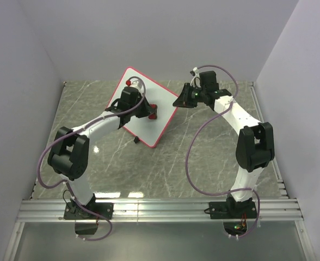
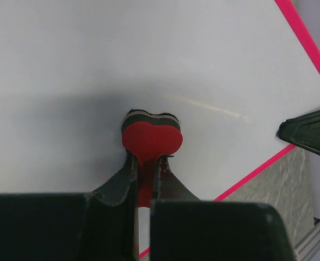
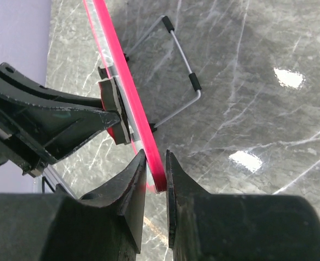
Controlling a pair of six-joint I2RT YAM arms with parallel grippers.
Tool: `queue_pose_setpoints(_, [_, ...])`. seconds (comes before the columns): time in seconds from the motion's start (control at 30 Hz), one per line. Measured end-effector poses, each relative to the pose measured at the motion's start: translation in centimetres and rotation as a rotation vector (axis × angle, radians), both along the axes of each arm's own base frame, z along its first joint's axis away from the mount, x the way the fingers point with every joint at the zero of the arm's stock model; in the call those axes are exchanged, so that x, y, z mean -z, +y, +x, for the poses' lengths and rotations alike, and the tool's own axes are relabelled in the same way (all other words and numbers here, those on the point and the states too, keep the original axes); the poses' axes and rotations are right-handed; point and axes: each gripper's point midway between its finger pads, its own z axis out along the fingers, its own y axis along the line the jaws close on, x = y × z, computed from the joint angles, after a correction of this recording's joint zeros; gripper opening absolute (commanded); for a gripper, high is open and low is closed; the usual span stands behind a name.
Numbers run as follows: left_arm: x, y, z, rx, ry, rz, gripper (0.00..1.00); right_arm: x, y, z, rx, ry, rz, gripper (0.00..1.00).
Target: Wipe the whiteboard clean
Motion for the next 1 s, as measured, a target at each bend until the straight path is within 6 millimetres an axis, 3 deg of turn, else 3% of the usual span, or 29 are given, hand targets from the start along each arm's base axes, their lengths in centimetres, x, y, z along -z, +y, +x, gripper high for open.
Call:
queue_pose_setpoints(0.2, [0.3,2.6,1.1,-0.025,0.032,-0.038,0.00,-0.2,0.9,-0.1,-0.015,-0.019,-0.001,0.00])
queue_pose_setpoints(0.3, [1.3,6.1,2.4,-0.098,0.057,-0.032,0.00,-0.3,1.2,-0.1,-0.020,-0.026,0.001,0.00])
queue_pose_setpoints(0.47, [4.7,13.7,4.1,-0.266,0.138,0.004,0.00,-0.3,1.4,-0.3,-0.031,-0.027,0.006,0.00])
queue_pose_setpoints(0.57, [6.2,16.1,4.2,-0.323,0.179,0.029,0.00,-0.4,1.6,-0.4,-0.038,-0.029,0.005,0.00])
queue_pose_setpoints(0.7, [6.2,16.0,4.6,-0.327,0.193,0.046,0.00,-0.4,1.6,-0.4,-0.039,-0.030,0.006,0.00])
queue_pose_setpoints(0.8, [5.2,15.6,6.1,-0.325,0.192,0.055,0.01,-0.4,1.7,-0.5,-0.044,-0.032,0.010,0.00])
queue_pose_setpoints(1.0, [0.0,12.0,11.2,-0.276,0.068,0.020,0.00,-0.4,1.9,-0.6,-0.051,-0.031,0.013,0.00])
